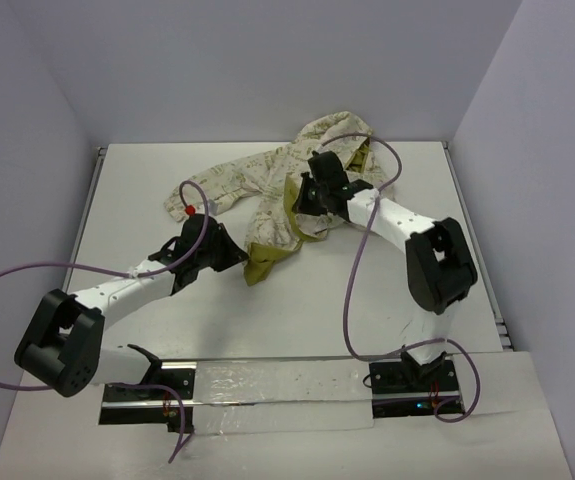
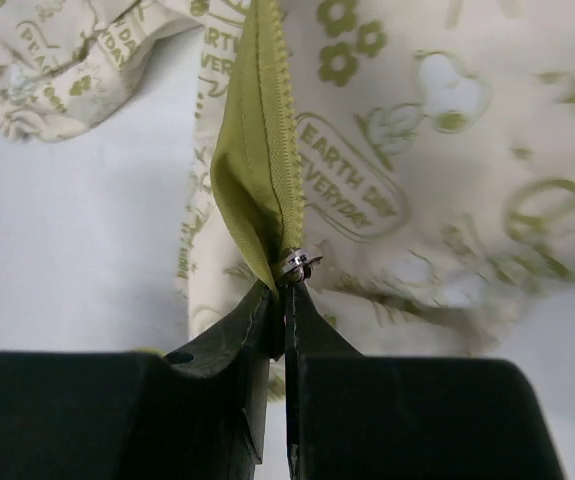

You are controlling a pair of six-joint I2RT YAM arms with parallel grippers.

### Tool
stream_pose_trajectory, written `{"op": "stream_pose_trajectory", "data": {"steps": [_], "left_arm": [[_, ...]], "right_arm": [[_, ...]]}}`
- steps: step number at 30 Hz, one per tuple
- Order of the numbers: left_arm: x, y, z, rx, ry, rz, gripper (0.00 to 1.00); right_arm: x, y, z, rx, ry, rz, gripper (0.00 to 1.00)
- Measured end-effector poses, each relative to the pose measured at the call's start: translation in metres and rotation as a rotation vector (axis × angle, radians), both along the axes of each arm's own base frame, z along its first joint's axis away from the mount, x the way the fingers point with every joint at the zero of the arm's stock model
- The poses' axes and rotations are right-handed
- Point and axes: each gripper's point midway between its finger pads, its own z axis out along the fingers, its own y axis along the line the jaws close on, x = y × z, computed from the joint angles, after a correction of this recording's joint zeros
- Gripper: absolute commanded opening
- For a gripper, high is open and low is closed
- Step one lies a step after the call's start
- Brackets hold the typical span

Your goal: Zip up the jacket

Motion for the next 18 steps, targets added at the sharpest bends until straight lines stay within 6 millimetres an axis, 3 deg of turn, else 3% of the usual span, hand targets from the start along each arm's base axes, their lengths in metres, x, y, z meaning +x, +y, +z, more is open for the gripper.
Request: {"op": "stream_pose_trajectory", "data": {"steps": [5,12,15,18], "left_arm": [[0.004,0.005,0.012,0.014,-0.002,0.039,0.0],[0.013,0.003,0.029,0.006,-0.032,0.054,0.0],[0.015,0.003,0.032,0.014,-0.032,0.054,0.0],[0.021,0.007,0.043,0.04,-0.052,0.069,0.0]], "right_arm": [[-0.043,-0.052,0.015,-0.228,-0.062,-0.115,0.04],[-0.113,-0.161,0.002,-0.632,0.021,-0.291,0.03],[-0.127,-0.189,0.021,-0.733,0.012,-0.346,0.02],[-0.133,-0.21,0.054,-0.787,-0.017,-0.404,0.02]]}}
